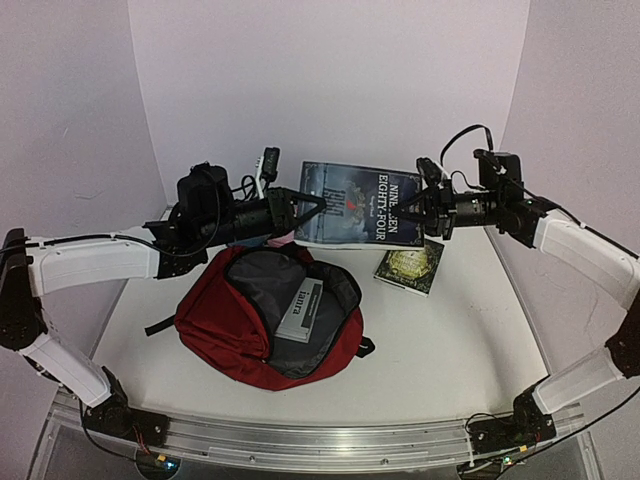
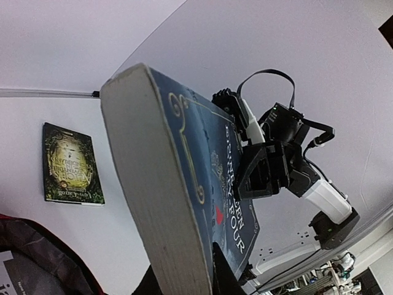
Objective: Pack the student bag
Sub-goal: Pick up the book from the center of the board, then place the book in the student bag.
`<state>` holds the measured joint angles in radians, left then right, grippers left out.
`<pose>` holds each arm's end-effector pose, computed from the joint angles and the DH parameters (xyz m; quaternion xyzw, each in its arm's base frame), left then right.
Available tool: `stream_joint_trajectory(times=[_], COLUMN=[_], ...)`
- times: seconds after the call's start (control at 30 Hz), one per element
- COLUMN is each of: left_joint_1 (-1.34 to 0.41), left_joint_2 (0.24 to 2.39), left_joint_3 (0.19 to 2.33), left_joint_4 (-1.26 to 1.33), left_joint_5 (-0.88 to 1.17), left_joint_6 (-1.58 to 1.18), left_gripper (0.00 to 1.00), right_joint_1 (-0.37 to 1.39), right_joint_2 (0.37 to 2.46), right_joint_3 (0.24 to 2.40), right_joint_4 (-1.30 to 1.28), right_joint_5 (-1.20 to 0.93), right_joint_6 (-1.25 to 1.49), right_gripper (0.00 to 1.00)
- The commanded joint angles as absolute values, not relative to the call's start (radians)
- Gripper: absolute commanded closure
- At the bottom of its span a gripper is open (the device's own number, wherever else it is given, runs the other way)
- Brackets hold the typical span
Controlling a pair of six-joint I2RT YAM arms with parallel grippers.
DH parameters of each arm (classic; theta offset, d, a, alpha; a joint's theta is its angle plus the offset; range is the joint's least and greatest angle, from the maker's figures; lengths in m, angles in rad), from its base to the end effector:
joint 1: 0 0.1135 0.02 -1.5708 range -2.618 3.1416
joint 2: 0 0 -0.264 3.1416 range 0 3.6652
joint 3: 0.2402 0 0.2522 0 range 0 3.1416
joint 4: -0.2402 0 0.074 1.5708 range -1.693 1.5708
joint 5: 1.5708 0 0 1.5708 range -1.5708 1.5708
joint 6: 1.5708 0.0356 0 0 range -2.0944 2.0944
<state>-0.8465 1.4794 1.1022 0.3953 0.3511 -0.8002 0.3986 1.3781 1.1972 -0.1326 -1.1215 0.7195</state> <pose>0.2248 -0.2726 0.3439 0.1406 0.6868 -0.5984 0.3878 0.2698 0.1484 0.3600 -0.1993 0.7261 0.6288 0.1940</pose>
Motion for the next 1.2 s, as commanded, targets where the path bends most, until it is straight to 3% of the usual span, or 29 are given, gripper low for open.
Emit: stream_joint_trajectory(times=[0.0, 0.1, 0.17, 0.3, 0.53, 0.73, 0.97, 1.17], left_joint_1=[-0.864, -0.866, -0.863, -0.843, -0.789, -0.640, -0.602, -0.593], left_joint_2=[1.498, 1.459, 1.407, 1.310, 1.233, 1.243, 1.381, 1.471], left_joint_3=[1.252, 1.270, 1.236, 1.198, 1.174, 1.107, 1.114, 1.110], left_joint_4=[0.164, 0.021, -0.031, -0.201, -0.470, -0.456, -0.437, -0.378], left_joint_5=[0.195, 0.083, -0.026, -0.183, -0.372, -0.189, -0.075, 0.044], left_joint_6=[-0.618, -0.587, -0.600, -0.651, -0.777, -0.872, -0.913, -0.930], left_gripper=[0.80, 0.43, 0.27, 0.11, 0.06, 0.04, 0.05, 0.15], right_joint_1=[0.417, 0.415, 0.411, 0.395, 0.394, 0.413, 0.439, 0.443], right_joint_2=[1.377, 1.370, 1.358, 1.324, 1.350, 1.447, 1.521, 1.567], right_joint_3=[1.190, 1.145, 1.116, 1.033, 0.910, 0.895, 0.875, 0.859], right_joint_4=[-0.069, -0.064, -0.058, -0.019, 0.294, 0.492, 0.564, 0.609], right_joint_5=[-1.127, -1.103, -1.095, -1.078, -1.083, -1.089, -1.086, -1.093], right_joint_6=[0.848, 0.877, 0.875, 0.872, 1.069, 1.200, 1.200, 1.193], right_gripper=[1.00, 1.00, 1.00, 1.00, 1.00, 1.00, 1.00, 1.00])
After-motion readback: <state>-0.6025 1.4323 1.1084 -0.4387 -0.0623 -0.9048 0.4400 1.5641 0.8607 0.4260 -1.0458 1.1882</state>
